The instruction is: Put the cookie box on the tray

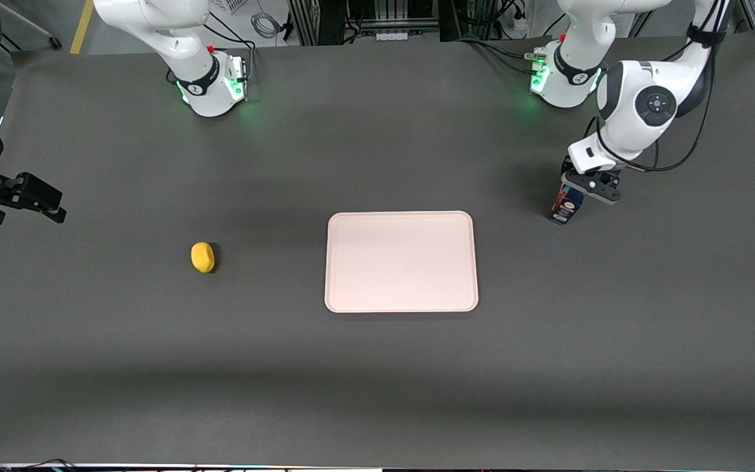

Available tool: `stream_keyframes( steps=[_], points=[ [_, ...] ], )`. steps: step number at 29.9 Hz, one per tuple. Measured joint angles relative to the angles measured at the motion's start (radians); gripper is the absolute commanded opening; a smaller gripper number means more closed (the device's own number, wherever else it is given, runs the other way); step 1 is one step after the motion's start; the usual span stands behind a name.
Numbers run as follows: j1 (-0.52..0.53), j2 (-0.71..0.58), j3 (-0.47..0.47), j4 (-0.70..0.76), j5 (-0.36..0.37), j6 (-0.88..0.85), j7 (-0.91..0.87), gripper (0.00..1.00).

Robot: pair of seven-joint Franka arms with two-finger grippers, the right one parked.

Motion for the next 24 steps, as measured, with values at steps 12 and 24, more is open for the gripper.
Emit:
stream_keyframes(
  steps=[12, 24],
  points=[
    [-0.029, 0.176, -0.044, -0.012, 0.239, 0.107, -0.154, 0.1],
    [-0.039, 0.274, -0.049, -0.011, 0.383, 0.196, -0.212, 0.1]
  ],
)
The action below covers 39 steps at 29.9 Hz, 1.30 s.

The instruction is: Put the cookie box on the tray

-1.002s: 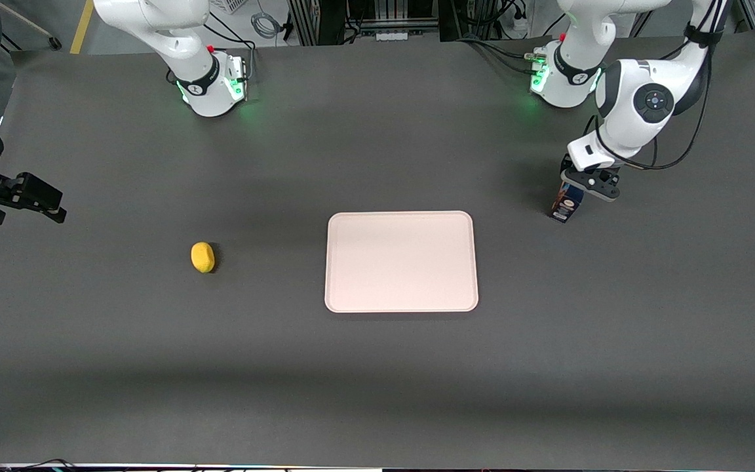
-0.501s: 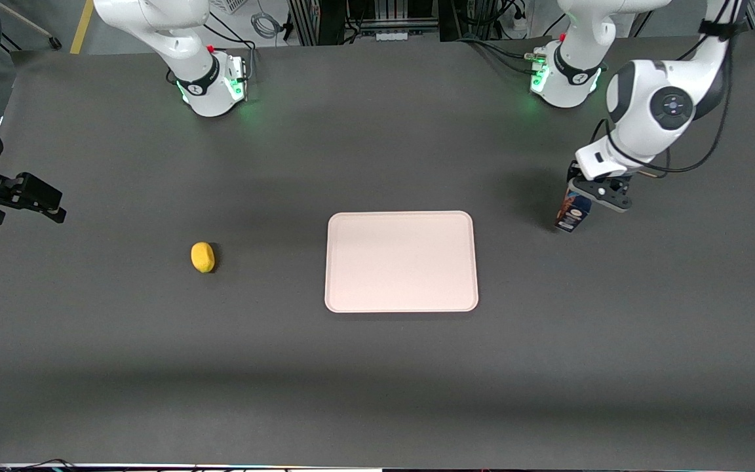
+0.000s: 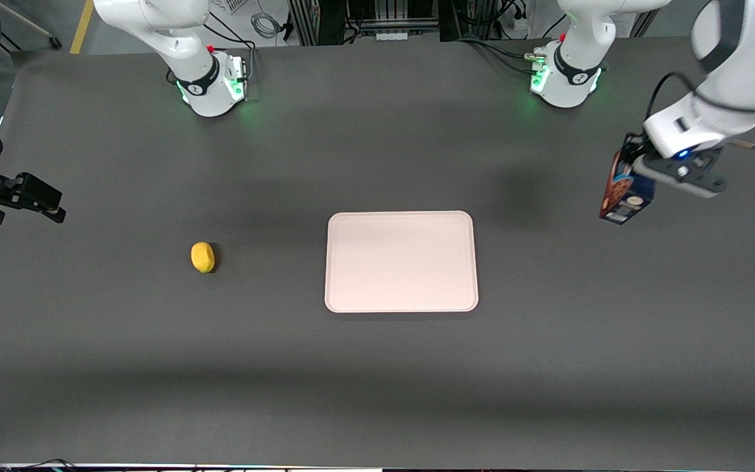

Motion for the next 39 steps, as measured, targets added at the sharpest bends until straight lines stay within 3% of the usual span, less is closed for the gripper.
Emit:
stream_keyframes(
  steps=[9, 25, 26, 31, 34, 35, 39],
  points=[
    [0.004, 0.07, 0.02, 0.001, 0.111, 0.037, -0.01, 0.11],
    [0.009, 0.131, 0.06, 0.016, 0.131, 0.07, -0.011, 0.17],
    [0.009, 0.133, 0.06, 0.017, 0.131, 0.07, -0.011, 0.23],
    [0.009, 0.146, 0.061, 0.023, 0.132, 0.07, -0.011, 0.74],
    [0.009, 0.156, 0.064, 0.03, 0.144, 0.07, -0.011, 0.93],
    [0.01, 0.158, 0.064, 0.032, 0.155, 0.07, -0.011, 0.99],
    [0.01, 0.163, 0.068, 0.036, 0.183, 0.07, -0.012, 1.0]
  ],
)
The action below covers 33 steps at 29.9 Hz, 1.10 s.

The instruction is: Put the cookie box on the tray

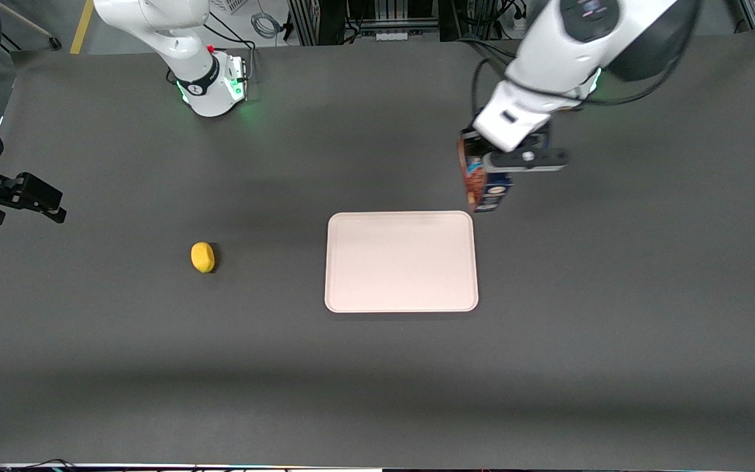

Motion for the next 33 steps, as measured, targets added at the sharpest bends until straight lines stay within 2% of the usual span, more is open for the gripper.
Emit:
stream_keyframes(
  steps=[27, 33],
  points=[
    [0.0, 0.002, -0.002, 0.046, 0.007, -0.002, -0.005, 1.0],
    [0.001, -0.02, -0.01, 0.071, -0.022, -0.017, 0.0, 1.0]
  ],
)
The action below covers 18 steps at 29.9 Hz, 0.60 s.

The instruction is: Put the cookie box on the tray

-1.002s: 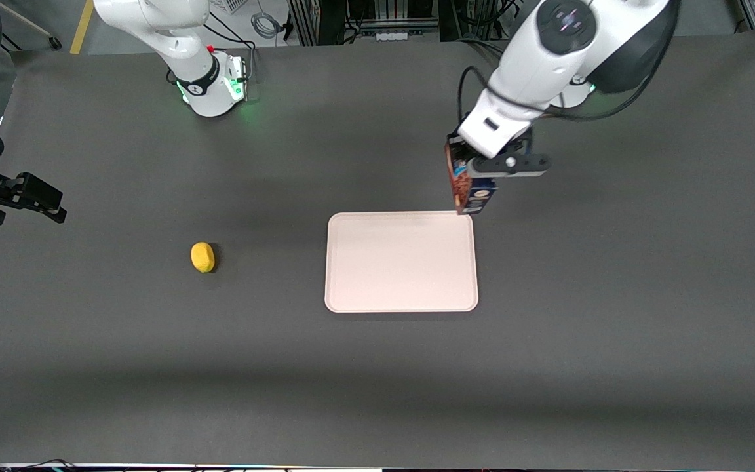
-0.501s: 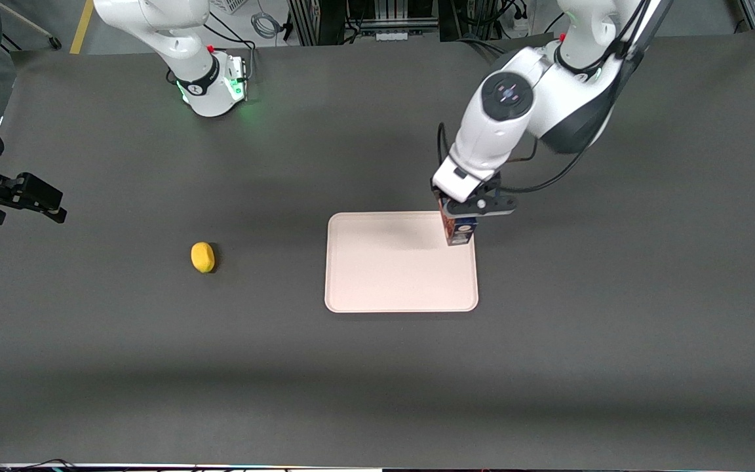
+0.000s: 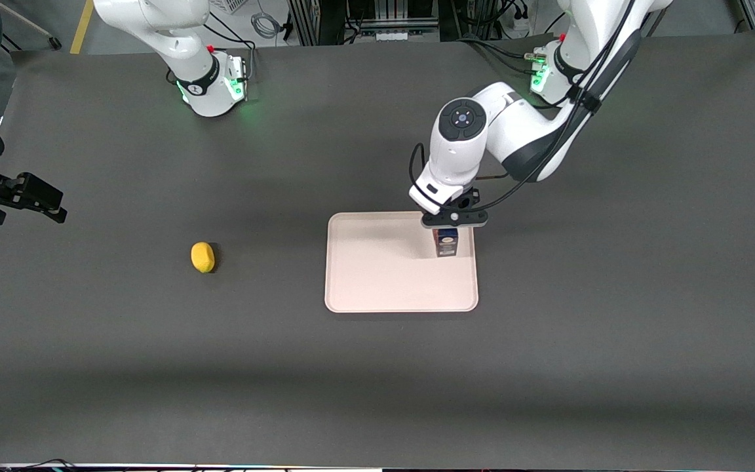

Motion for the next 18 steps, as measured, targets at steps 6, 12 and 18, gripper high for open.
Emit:
stream_keyframes(
  steps=[6, 12, 18],
  points=[
    [0.004, -0.064, -0.003, 0.011, -0.098, -0.053, 0.087, 1.0],
    [0.025, -0.186, 0.0, 0.016, -0.255, -0.15, 0.264, 1.0],
    [0.033, -0.352, 0.037, 0.011, -0.359, -0.237, 0.379, 1.0]
  ],
)
